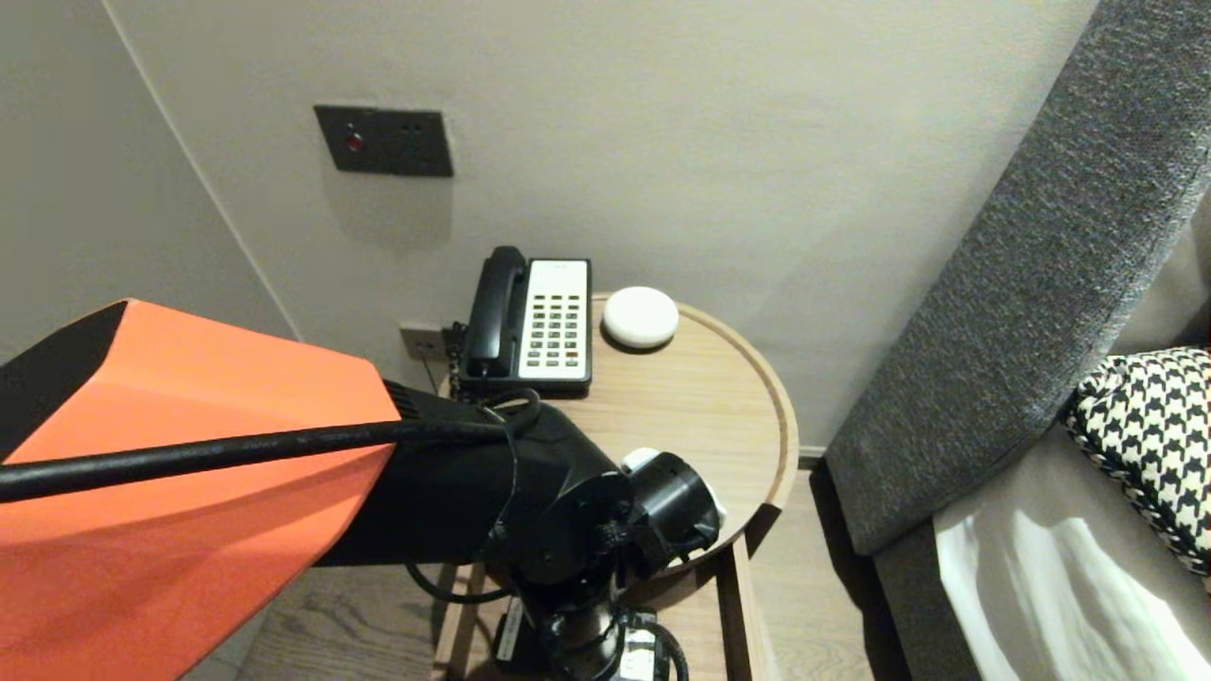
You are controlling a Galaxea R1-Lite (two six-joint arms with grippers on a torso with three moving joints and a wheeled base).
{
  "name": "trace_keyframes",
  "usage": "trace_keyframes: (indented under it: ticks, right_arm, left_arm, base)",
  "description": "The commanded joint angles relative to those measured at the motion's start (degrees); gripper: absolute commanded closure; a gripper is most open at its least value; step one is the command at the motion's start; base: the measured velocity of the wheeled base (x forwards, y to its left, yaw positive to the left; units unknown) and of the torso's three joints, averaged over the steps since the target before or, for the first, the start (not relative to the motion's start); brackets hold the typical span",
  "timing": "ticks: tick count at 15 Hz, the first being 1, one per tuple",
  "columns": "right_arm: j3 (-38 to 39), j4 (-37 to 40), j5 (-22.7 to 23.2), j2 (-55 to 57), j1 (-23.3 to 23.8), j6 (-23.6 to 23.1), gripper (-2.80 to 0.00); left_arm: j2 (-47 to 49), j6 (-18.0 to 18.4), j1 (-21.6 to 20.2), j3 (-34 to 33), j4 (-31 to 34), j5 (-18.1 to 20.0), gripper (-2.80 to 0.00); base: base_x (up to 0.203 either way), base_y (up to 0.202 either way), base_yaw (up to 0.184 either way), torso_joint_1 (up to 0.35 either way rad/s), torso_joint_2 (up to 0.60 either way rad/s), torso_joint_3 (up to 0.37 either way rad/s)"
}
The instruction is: Take the remote control out of the drawer one by one and place them on the table
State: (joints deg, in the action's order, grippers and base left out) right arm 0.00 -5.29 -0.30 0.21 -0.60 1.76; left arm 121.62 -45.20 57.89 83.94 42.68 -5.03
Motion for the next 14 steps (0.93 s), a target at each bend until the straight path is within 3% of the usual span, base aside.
trace_keyframes:
  ticks: [1,14]
  right_arm:
    - [2.29,-0.07,-0.05,0.06,-0.11,0.00,0.00]
    - [2.29,-0.07,-0.05,0.06,-0.02,0.00,0.00]
  left_arm:
    - [0.89,-0.29,0.46,0.35,0.21,-0.68,-2.80]
    - [2.39,-0.32,1.53,0.35,0.21,-0.59,-2.80]
  base:
    - [0.000,0.000,0.000,0.000,0.00,0.000]
    - [0.000,0.000,0.000,0.000,0.00,0.000]
